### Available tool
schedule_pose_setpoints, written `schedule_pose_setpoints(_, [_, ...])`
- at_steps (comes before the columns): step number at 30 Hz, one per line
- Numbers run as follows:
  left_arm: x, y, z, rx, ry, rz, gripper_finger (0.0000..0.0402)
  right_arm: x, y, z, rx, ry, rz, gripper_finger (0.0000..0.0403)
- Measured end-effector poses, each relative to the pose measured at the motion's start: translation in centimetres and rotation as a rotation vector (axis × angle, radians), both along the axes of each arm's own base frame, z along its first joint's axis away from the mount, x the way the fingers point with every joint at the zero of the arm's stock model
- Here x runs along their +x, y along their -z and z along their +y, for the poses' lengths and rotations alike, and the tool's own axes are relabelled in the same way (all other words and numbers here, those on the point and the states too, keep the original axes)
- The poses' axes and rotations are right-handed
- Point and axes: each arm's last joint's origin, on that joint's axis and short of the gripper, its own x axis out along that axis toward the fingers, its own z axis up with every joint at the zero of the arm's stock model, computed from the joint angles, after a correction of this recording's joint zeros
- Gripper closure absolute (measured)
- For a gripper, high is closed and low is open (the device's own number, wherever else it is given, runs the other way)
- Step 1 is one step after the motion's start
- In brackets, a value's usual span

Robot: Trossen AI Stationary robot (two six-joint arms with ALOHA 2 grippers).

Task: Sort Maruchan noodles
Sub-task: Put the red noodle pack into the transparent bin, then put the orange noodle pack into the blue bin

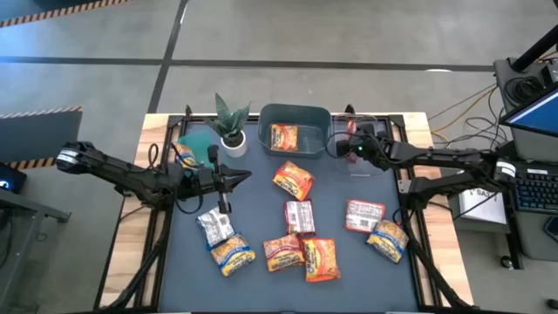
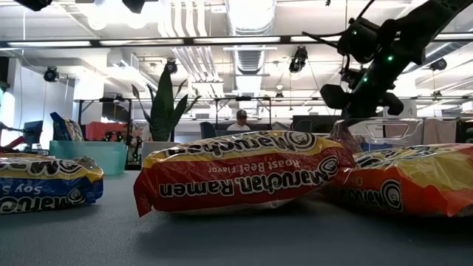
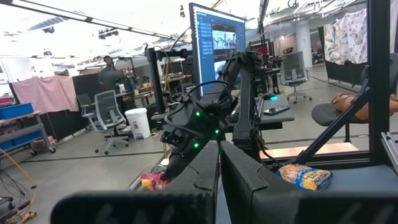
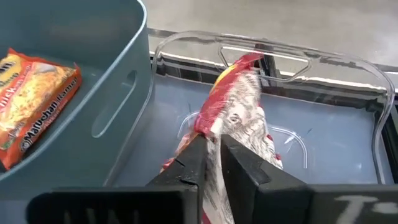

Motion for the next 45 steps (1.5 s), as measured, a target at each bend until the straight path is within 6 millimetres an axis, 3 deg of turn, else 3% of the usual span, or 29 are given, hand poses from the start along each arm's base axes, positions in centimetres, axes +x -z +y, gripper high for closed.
schedule_pose_setpoints(13, [0.0, 0.0, 0.0, -0.004, 0.001, 0.000, 0.0402, -1.3, -1.2, 0.7, 0.009, 0.011, -0.034, 0.0297])
schedule_pose_setpoints(24, [0.5, 0.5, -0.1, -0.001, 0.001, 0.027, 0.0402, -1.6, -3.0, 1.7, 0.105, -0.150, -0.184, 0.0339])
schedule_pose_setpoints(35, [1.6, 2.1, -0.4, -0.060, 0.010, 0.100, 0.0402, 0.5, -6.6, 5.5, 0.034, -0.426, -0.235, 0.0346])
schedule_pose_setpoints(45, [3.1, 5.1, -0.8, -0.174, 0.006, 0.255, 0.0402, 1.3, -7.5, 8.8, -0.014, -0.646, -0.221, 0.0346])
